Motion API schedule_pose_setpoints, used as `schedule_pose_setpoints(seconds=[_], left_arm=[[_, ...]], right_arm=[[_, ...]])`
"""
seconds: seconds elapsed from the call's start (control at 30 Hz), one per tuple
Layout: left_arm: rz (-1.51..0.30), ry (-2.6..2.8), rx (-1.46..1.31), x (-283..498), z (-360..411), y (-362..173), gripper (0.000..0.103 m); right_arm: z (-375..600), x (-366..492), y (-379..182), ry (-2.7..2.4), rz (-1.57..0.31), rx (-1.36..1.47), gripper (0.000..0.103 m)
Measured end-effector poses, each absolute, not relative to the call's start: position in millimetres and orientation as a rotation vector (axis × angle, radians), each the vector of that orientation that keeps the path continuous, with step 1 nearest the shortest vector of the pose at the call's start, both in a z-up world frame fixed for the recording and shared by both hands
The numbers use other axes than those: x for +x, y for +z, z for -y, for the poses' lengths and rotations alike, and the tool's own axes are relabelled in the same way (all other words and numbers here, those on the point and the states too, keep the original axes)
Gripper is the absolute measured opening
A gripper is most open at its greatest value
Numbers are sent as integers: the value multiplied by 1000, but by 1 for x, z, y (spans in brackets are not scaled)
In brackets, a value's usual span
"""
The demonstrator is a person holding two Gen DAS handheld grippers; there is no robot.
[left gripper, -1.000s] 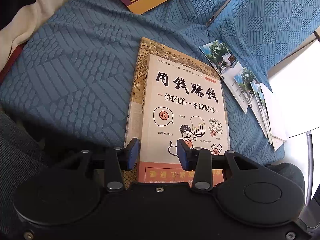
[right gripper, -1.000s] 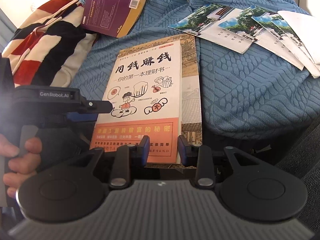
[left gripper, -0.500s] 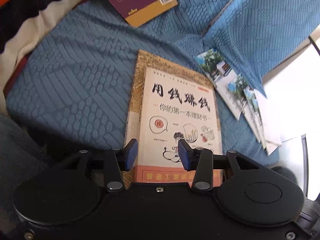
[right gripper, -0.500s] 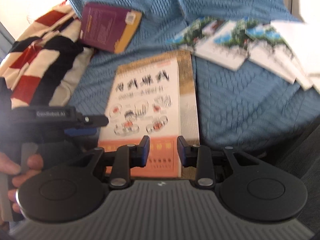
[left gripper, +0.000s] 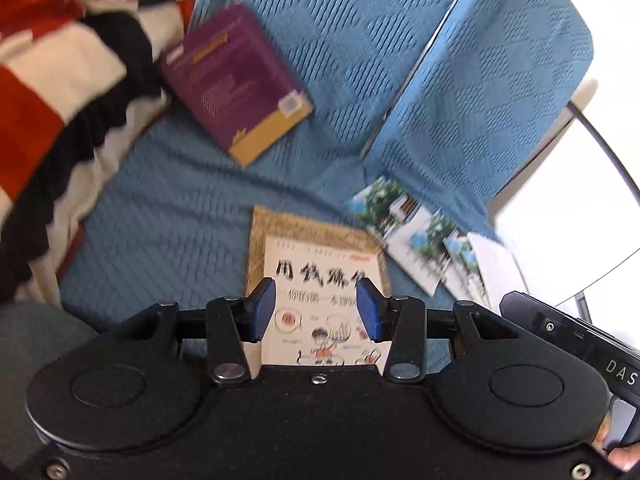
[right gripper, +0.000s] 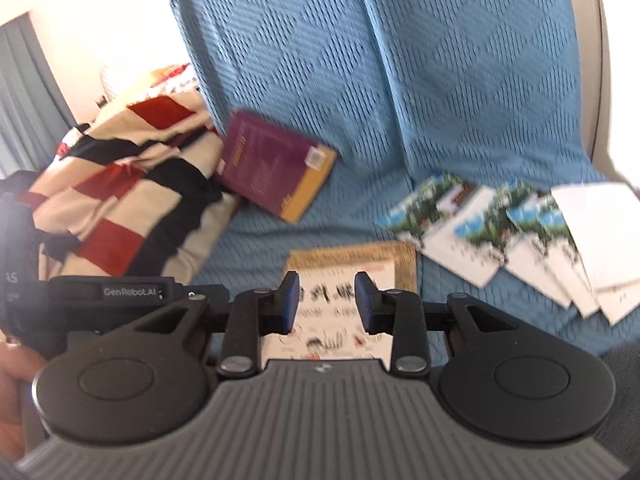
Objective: Organize objects
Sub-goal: 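Move both grippers toward the purple book leaning on the seat back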
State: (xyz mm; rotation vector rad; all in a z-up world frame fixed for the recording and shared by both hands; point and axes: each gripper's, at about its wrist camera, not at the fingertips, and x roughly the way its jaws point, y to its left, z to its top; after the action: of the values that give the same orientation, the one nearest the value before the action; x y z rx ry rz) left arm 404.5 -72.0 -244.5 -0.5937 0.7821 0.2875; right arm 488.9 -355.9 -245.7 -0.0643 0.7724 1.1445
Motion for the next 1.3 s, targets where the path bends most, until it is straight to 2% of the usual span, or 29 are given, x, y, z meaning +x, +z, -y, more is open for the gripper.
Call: schedule_pose_setpoints(seconds=[0.23, 0.63, 0.8, 1.03, 1.13, 1.3], left_arm=[[-699, 302, -551, 388, 80, -207, 43], [-648, 342, -499, 348, 103, -183, 47], [-622, 355, -491, 341, 106, -176, 51], [-593, 366, -466, 336, 106, -167, 55], [-584, 375, -469, 334, 103, -165, 57], [-579, 384, -473, 335, 97, -166, 59]], right_arm=[[362, 477, -222, 1181, -712, -45, 34], [385, 459, -210, 1161, -665, -87, 35], [387, 458, -209, 1135, -646, -101, 48], [384, 457, -207, 1139, -629, -114, 51], [380, 458, -207, 1144, -623, -114, 62], [375, 454, -204, 1202, -613, -129, 61]])
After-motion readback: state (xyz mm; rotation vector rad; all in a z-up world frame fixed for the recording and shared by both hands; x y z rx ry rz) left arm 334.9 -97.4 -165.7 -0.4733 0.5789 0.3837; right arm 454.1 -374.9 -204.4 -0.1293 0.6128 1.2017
